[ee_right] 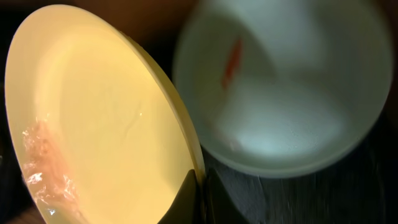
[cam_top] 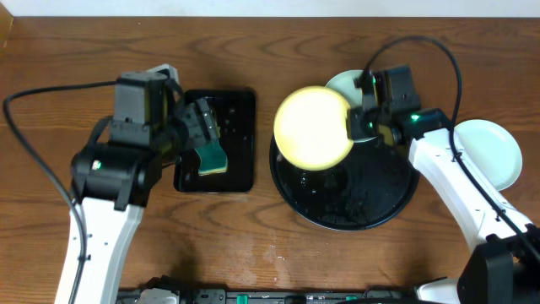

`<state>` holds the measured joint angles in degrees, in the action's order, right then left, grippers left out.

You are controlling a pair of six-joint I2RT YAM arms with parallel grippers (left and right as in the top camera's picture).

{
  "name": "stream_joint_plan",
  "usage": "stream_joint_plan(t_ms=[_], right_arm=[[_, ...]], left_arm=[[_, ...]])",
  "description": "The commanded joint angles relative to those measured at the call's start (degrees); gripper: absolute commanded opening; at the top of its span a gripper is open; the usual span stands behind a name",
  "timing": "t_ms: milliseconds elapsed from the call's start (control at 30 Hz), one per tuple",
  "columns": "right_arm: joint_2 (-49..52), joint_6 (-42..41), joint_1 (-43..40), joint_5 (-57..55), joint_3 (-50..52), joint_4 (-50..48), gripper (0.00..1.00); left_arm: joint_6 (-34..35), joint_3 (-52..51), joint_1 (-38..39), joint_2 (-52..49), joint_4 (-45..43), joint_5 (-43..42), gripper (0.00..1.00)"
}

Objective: Clean dirty plates on tray and stack at the side
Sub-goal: 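Return the sponge to the black rectangular tray with the left gripper, then lift the yellow plate with the right gripper and tilt it up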

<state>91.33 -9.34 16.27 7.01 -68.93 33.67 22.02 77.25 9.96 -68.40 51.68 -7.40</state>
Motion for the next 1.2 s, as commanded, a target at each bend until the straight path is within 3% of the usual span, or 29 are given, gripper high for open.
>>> stream_joint_plan(t_ms=[0, 133, 267, 400, 567, 700, 1167], right_arm=[[-1.2, 0.3, 3.6, 0.2, -5.4, -2.3, 0.01], [0.6, -0.5, 10.2, -2.9, -6.7, -11.1, 0.01], [4.3, 0.3, 17.8, -13.0, -6.7, -19.9, 0.01], [8.3, 7.1, 23.3, -21.2, -6.7, -29.5, 0.01], [8.7, 18.8, 27.1, -23.4, -6.7, -39.2, 0.01], [7.9, 25.0, 29.2, -24.8, -6.7, -42.0, 0.01], [4.7, 29.8, 32.0, -27.2, -6.7, -42.1, 0.01]], left_arm=[[-0.6, 1.0, -0.1, 2.0, 0.2, -0.3, 0.82], [-0.6, 1.0, -0.1, 2.4, 0.2, -0.3, 0.82], [-0.6, 1.0, -0.1, 2.1, 0.2, -0.3, 0.82], [-0.6, 1.0, -0.1, 2.1, 0.2, -0.3, 0.82], [-0.6, 1.0, -0.1, 2.1, 0.2, -0.3, 0.82], [-0.6, 1.0, -0.1, 2.1, 0.2, -0.3, 0.83], [-0.6, 1.0, -0.1, 2.1, 0.2, -0.3, 0.83]])
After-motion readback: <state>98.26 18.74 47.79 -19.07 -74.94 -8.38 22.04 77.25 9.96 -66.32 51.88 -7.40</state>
